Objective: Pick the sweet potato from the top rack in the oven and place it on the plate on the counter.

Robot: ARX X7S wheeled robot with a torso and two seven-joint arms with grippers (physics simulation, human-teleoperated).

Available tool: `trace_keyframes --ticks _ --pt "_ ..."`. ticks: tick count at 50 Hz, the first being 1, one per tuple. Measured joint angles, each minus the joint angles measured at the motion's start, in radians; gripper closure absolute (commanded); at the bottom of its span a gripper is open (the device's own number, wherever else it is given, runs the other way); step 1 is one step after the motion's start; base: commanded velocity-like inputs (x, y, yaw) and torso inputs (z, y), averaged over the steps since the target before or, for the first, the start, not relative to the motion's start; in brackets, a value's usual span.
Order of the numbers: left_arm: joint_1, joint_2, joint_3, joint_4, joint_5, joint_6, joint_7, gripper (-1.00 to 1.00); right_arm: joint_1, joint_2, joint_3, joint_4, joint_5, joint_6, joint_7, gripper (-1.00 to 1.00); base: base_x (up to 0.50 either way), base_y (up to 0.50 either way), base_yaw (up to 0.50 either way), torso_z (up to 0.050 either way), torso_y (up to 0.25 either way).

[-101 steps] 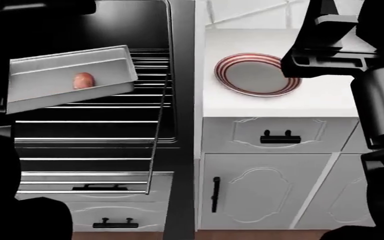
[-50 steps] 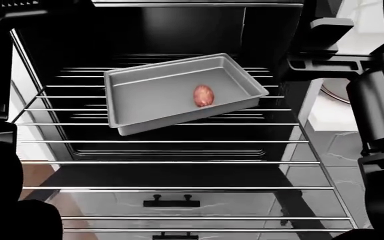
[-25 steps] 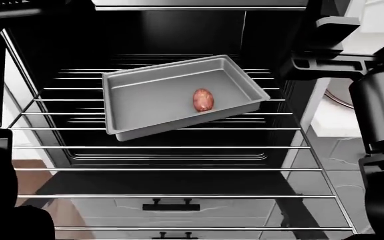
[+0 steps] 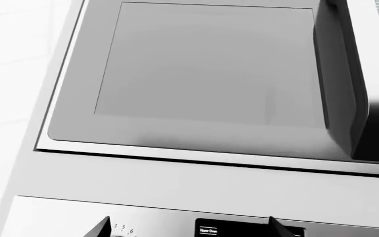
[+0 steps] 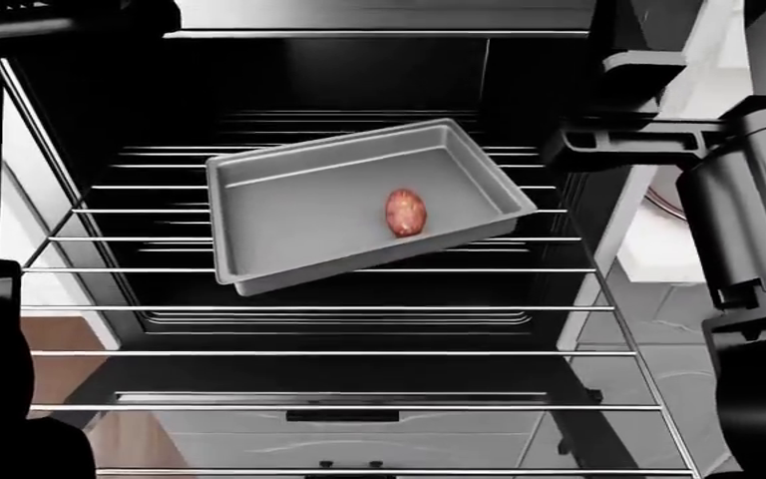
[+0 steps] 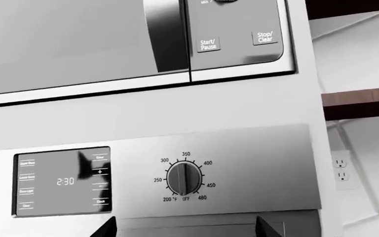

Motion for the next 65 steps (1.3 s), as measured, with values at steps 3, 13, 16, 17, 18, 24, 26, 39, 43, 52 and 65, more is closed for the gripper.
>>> trace_keyframes --ticks 3,13,16,17,18,24,26,39,43,52,65 --pt "0.002 -0.004 0.005 0.001 0.003 0.008 -0.001 -1.0 0.001 0.003 -0.005 0.004 0.008 0.002 0.005 -1.0 0.0 0.0 0.0 0.05 0.0" --pt "0.01 -0.012 0.019 -0.001 0.009 0.028 -0.006 -1.0 0.0 0.009 -0.024 0.038 0.042 0.012 0.014 -1.0 0.0 0.0 0.0 0.01 0.0" --pt "0.01 -0.014 0.021 0.0 0.003 0.03 -0.012 -1.0 -0.001 0.009 -0.039 0.076 0.069 0.025 0.013 -1.0 0.0 0.0 0.0 0.0 0.0" --pt "0.01 -0.015 0.021 0.0 0.0 0.03 -0.015 -1.0 -0.002 0.008 -0.042 0.093 0.083 0.03 0.017 -1.0 0.0 0.0 0.0 0.0 0.0" --pt "0.01 -0.016 0.021 0.0 -0.002 0.031 -0.018 -1.0 -0.003 0.007 -0.044 0.111 0.1 0.034 0.024 -1.0 0.0 0.0 0.0 0.0 0.0" --pt "0.011 -0.019 0.025 0.003 -0.014 0.034 -0.03 -1.0 0.008 -0.003 -0.077 0.253 0.246 0.056 0.103 -1.0 0.0 0.0 0.0 0.0 0.0" --pt "0.011 -0.021 0.024 0.005 -0.022 0.034 -0.036 -1.0 0.024 -0.004 -0.099 0.312 0.302 0.062 0.138 -1.0 0.0 0.0 0.0 0.0 0.0" --pt "0.014 -0.031 0.023 0.014 -0.061 0.039 -0.075 -1.0 0.155 -0.018 -0.298 0.667 0.525 0.092 0.342 -1.0 0.0 0.0 0.0 0.0 0.0" --pt "0.016 -0.032 0.028 0.017 -0.066 0.044 -0.084 -1.0 0.197 -0.024 -0.36 0.755 0.52 0.118 0.337 -1.0 0.0 0.0 0.0 0.0 0.0" --pt "0.029 -0.035 0.038 0.023 -0.072 0.061 -0.096 -1.0 0.349 -0.044 -0.533 0.922 0.381 0.16 0.247 -1.0 0.0 0.0 0.0 0.0 0.0" --pt "0.026 -0.042 0.05 0.027 -0.11 0.071 -0.131 -1.0 0.41 -0.078 -0.648 1.058 0.208 0.08 0.146 -1.0 0.0 0.0 0.0 0.0 0.0"
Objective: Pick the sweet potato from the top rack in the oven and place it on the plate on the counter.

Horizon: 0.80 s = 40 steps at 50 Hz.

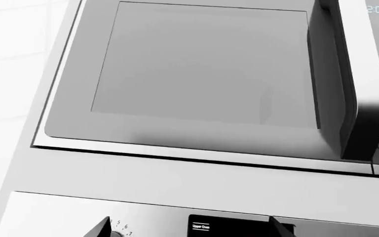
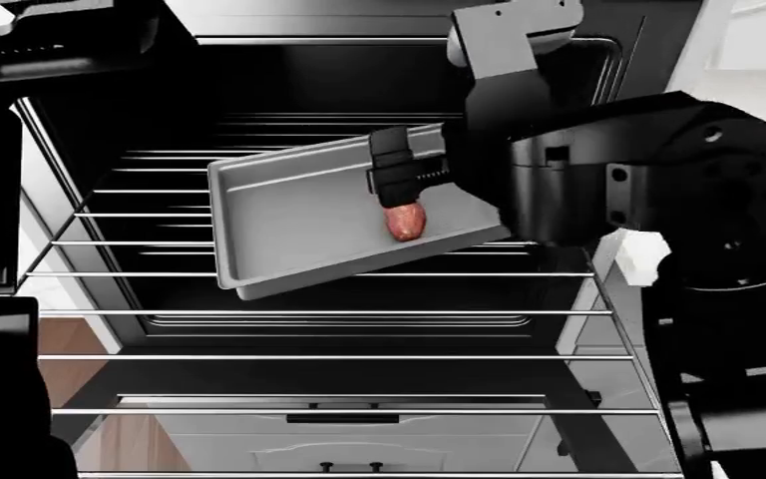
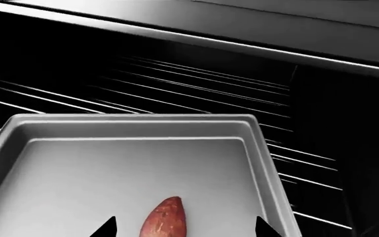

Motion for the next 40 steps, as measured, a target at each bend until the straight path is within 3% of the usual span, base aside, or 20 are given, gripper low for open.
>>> trace_keyframes --ticks 17,40 --pt "-0.018 -0.013 0.019 0.0 -0.058 0.005 -0.054 -1.0 -0.064 -0.042 -0.033 0.093 -0.101 -0.153 -0.087 -1.0 0.0 0.0 0.0 0.0 0.0" --pt "0.009 -0.019 0.053 0.007 -0.041 0.049 -0.057 -1.0 -0.096 -0.044 -0.071 0.083 -0.101 -0.14 -0.042 -1.0 0.0 0.0 0.0 0.0 0.0"
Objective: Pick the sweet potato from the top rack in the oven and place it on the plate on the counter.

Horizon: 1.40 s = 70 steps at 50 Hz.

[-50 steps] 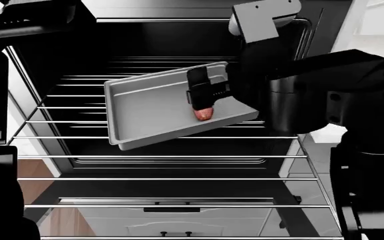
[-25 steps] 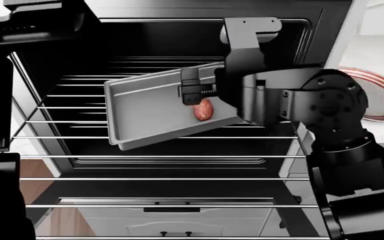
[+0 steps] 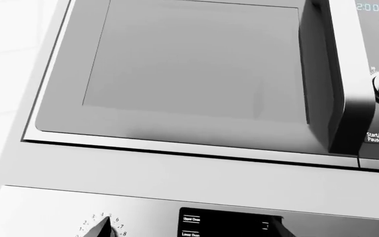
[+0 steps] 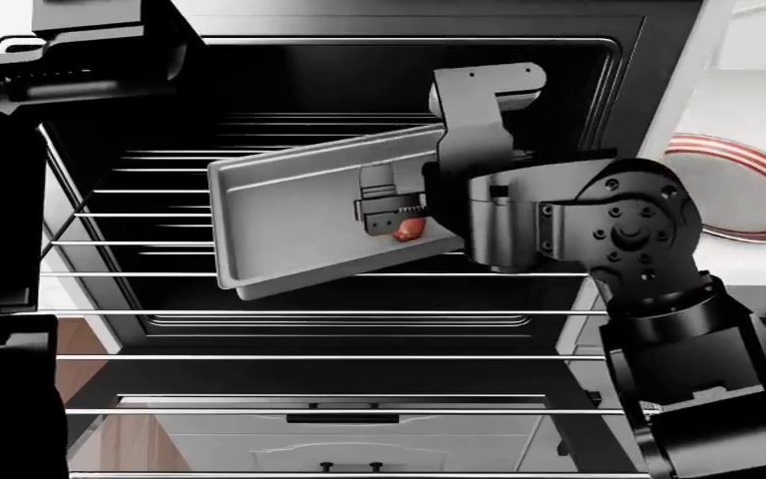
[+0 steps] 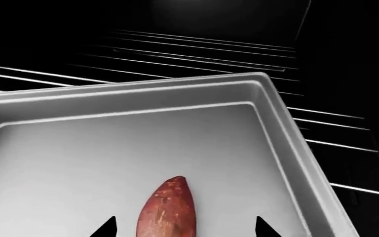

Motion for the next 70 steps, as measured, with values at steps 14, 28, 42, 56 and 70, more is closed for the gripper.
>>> trace_keyframes --ticks 14,28,42,56,70 --pt "0.004 -0.006 0.022 -0.002 0.004 0.018 -0.006 -1.0 -0.028 0.0 -0.017 -0.009 -0.004 -0.02 -0.011 -1.0 0.0 0.0 0.0 0.0 0.0" --pt "0.005 -0.017 0.036 -0.004 0.004 0.034 -0.013 -1.0 -0.003 -0.024 -0.026 0.044 0.049 0.035 0.053 -1.0 0.0 0.0 0.0 0.0 0.0" --pt "0.006 -0.027 0.05 -0.005 0.006 0.051 -0.018 -1.0 0.014 -0.035 -0.037 0.078 0.066 0.042 0.075 -1.0 0.0 0.0 0.0 0.0 0.0" --pt "0.004 -0.036 0.061 -0.006 0.0 0.066 -0.027 -1.0 0.025 -0.04 -0.051 0.073 0.058 0.014 0.044 -1.0 0.0 0.0 0.0 0.0 0.0" --pt "0.015 -0.046 0.071 -0.004 0.005 0.083 -0.03 -1.0 0.031 -0.047 -0.104 0.14 -0.01 -0.044 -0.041 -1.0 0.0 0.0 0.0 0.0 0.0"
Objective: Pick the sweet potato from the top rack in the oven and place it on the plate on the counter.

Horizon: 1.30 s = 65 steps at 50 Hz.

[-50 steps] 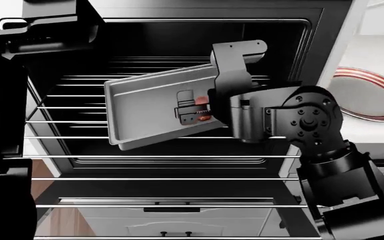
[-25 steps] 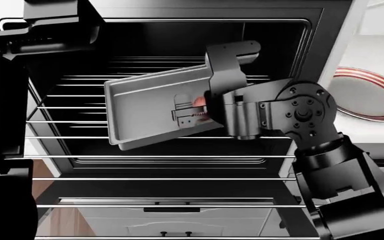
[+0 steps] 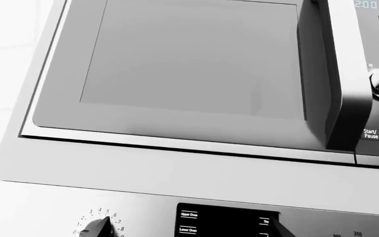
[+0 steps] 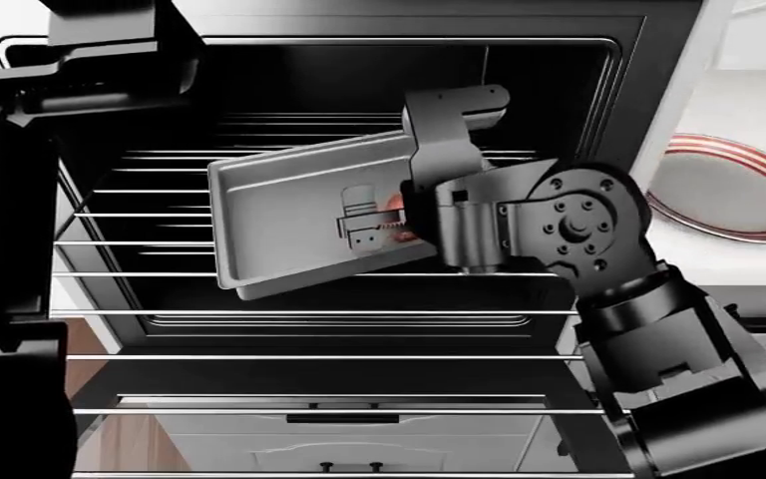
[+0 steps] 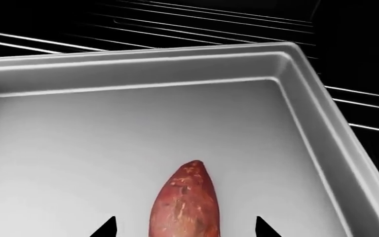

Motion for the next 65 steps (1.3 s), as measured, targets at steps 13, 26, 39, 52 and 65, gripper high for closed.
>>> trace_keyframes --ticks 13,26,39,52,65 --pt "0.001 -0.008 0.012 0.0 -0.002 0.012 -0.008 -1.0 0.001 -0.003 -0.039 0.041 -0.042 -0.043 -0.05 -1.0 0.0 0.0 0.0 0.0 0.0" --pt "-0.003 -0.013 0.025 -0.002 -0.004 0.025 -0.015 -1.0 -0.018 0.005 -0.044 0.011 -0.032 -0.049 -0.033 -1.0 0.0 0.0 0.0 0.0 0.0" --pt "0.001 -0.021 0.034 -0.002 0.0 0.039 -0.018 -1.0 -0.023 0.01 -0.054 0.0 -0.034 -0.058 -0.034 1.0 0.0 0.0 0.0 0.0 0.0" --pt "0.007 -0.029 0.044 -0.003 0.009 0.053 -0.017 -1.0 -0.025 0.021 -0.065 -0.006 -0.033 -0.074 -0.037 1.0 0.0 0.0 0.0 0.0 -0.001" --pt "0.011 -0.035 0.054 -0.003 0.014 0.067 -0.018 -1.0 -0.044 0.041 -0.079 -0.056 -0.03 -0.115 -0.079 1.0 0.0 0.0 0.0 0.0 0.0"
